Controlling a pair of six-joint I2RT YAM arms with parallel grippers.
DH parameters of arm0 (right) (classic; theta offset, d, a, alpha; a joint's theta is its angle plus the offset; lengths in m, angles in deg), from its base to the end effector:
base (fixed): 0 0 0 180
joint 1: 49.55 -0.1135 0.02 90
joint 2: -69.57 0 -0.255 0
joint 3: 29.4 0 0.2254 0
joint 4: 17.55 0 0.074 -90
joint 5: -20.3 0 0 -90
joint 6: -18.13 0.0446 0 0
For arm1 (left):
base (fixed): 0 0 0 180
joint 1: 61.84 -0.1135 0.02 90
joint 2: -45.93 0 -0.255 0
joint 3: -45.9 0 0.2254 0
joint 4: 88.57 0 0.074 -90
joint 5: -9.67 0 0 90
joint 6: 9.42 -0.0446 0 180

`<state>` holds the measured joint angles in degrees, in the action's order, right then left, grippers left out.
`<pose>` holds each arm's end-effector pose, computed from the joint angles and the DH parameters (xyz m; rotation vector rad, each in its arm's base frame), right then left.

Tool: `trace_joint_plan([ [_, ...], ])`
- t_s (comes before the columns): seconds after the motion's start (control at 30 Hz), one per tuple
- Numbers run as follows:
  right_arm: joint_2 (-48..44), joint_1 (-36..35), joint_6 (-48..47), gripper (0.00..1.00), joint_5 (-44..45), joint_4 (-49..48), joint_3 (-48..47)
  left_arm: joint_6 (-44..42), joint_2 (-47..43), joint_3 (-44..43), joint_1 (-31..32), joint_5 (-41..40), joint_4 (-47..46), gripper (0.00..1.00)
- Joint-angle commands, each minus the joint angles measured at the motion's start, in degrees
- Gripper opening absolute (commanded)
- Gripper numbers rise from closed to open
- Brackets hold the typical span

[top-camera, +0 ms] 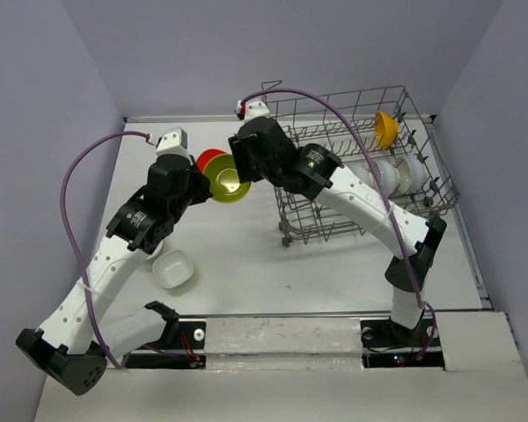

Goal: Load the bowls into the dish rack

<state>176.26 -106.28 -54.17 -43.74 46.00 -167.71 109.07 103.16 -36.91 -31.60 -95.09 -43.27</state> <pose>0.2259 0.3087 0.4156 -0.4407 2.0342 0.3142 0.1747 -0.0887 0.3857 -0.1457 1.9229 -0.4461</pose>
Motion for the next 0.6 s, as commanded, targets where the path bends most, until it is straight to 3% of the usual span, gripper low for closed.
trace_joint_plan([
  [0.0,1.4,-1.0,-0.6,0.52,1.2,0.3,-3.6,-0.8,-1.9,-2.6,-0.4,0.3,-2.7,0.0],
  [0.33,2.8,-1.0,-0.9,0.43,2.3,0.9,-5.0,-1.3,-2.0,-3.5,-0.4,0.4,-2.7,0.0],
  [0.5,2.8,-1.0,-0.8,0.22,3.4,0.9,-5.1,-1.6,-2.0,-3.5,-0.4,0.4,-2.8,0.0],
  [0.57,2.8,-1.0,-0.9,0.08,3.8,0.9,-5.1,-1.6,-2.1,-3.4,-0.4,0.4,-3.1,0.0],
])
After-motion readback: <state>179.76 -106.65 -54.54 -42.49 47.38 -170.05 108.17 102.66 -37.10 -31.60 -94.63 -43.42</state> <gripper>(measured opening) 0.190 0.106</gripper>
